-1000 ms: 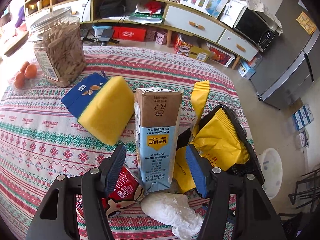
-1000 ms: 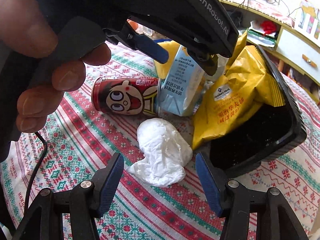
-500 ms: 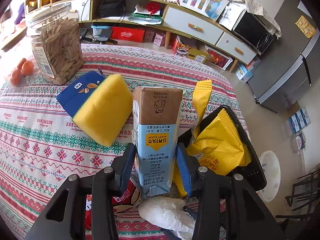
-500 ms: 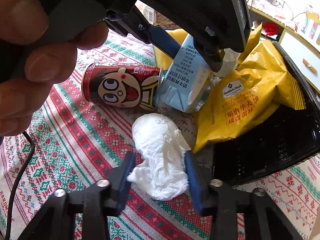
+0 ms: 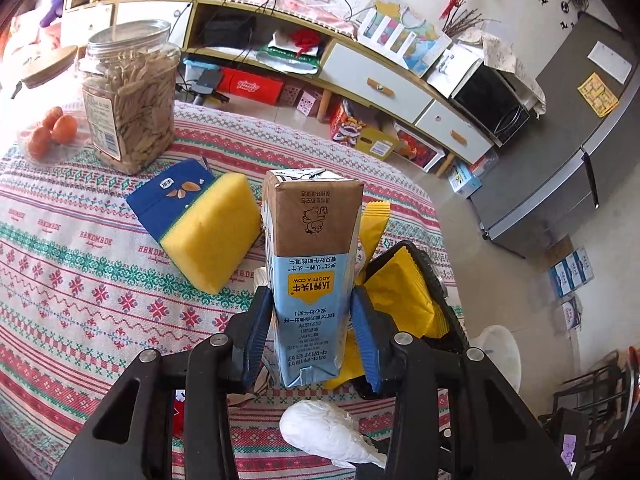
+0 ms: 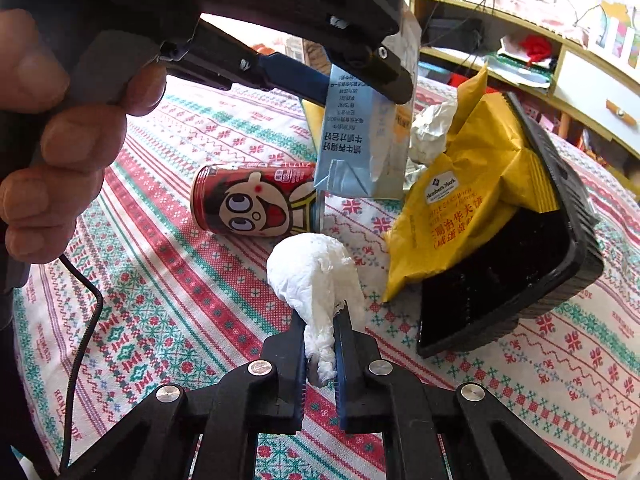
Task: Collect trash
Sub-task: 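Grasp the white tissue with the right tool while the left tool grasps the tall milk carton, then carry the tissue and milk carton over the bucket and open both tools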
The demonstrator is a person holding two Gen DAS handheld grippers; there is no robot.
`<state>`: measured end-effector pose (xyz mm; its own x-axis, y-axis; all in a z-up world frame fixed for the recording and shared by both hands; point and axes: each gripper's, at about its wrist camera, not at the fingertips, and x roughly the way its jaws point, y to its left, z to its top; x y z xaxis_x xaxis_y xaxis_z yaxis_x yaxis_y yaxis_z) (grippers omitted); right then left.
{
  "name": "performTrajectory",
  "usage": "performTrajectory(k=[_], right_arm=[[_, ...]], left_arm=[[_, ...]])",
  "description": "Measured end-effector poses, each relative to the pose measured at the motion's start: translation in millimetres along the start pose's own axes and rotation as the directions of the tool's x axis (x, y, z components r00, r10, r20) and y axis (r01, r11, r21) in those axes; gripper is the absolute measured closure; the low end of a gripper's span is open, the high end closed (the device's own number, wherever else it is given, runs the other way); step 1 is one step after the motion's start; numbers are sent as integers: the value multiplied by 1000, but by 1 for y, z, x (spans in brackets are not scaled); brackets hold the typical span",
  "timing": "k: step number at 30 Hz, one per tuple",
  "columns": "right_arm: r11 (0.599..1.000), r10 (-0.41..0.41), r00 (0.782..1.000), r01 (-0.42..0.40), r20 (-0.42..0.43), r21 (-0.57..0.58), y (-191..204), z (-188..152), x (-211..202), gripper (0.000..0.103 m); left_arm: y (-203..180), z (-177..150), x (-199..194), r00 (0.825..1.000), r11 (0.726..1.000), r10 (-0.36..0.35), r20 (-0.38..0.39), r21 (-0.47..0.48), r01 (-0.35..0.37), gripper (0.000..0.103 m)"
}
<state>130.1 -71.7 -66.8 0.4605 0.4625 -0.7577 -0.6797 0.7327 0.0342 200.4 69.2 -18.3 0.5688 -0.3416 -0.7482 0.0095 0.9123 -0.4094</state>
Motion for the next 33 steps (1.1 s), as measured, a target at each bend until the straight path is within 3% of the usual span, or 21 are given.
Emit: performTrajectory(k=[14,26,33], right_arm=[[994,39,994,-50,107,97,-18,7,-59,94],[971,-10,973,-45,230,233,-54,-4,-128,94],[935,-71,957,-35,282,353,-78,-27,-172,94]], left_arm=[[-3,-11,-64,993,999,-51,107,-11,53,61],[-69,-29,-94,976,983,-170,137,100,157,61],[-112,-49,-98,968,961,-226,107,190,203,61]])
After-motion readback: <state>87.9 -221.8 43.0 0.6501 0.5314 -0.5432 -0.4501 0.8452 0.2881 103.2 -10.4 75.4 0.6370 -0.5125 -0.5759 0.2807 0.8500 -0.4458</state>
